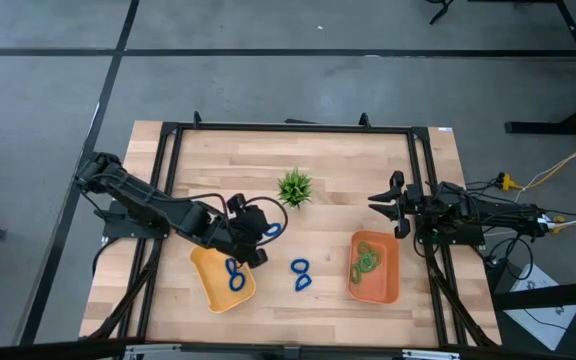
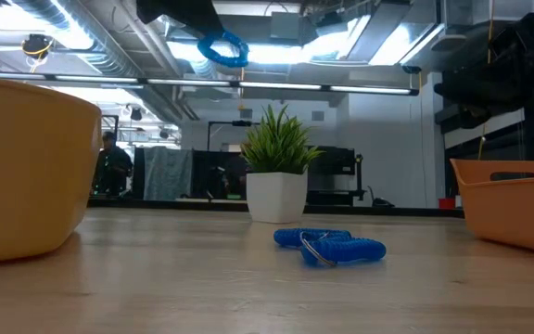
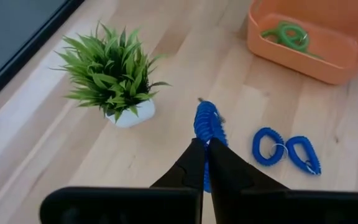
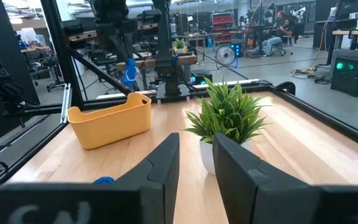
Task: Sort spring keychains
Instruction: Put the blue spring keychain into the yellow bin
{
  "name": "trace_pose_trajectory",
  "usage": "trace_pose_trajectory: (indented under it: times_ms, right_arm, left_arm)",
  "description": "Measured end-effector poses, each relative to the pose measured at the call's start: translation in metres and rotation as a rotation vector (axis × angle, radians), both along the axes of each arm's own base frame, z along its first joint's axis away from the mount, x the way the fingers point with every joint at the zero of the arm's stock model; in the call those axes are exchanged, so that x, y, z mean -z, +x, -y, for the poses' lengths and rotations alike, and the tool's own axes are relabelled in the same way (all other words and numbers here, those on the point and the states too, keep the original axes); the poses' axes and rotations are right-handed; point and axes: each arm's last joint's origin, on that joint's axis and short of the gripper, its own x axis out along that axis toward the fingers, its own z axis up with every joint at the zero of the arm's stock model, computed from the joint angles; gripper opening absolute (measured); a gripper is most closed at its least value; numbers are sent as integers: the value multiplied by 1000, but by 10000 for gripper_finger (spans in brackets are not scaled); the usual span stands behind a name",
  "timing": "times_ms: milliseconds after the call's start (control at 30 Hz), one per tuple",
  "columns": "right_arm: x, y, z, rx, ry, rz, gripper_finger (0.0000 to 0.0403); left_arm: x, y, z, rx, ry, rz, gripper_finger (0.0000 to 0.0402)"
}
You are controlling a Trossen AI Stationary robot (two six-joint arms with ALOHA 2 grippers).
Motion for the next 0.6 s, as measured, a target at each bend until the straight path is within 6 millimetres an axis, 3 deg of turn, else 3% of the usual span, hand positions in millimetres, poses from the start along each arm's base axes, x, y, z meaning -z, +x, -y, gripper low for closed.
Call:
trace_pose_trajectory:
  times_ms: [600]
  right_arm:
    - [0, 0, 0, 0, 0, 0, 97]
  left_arm:
    - [0, -2, 1, -82, -50, 32, 3]
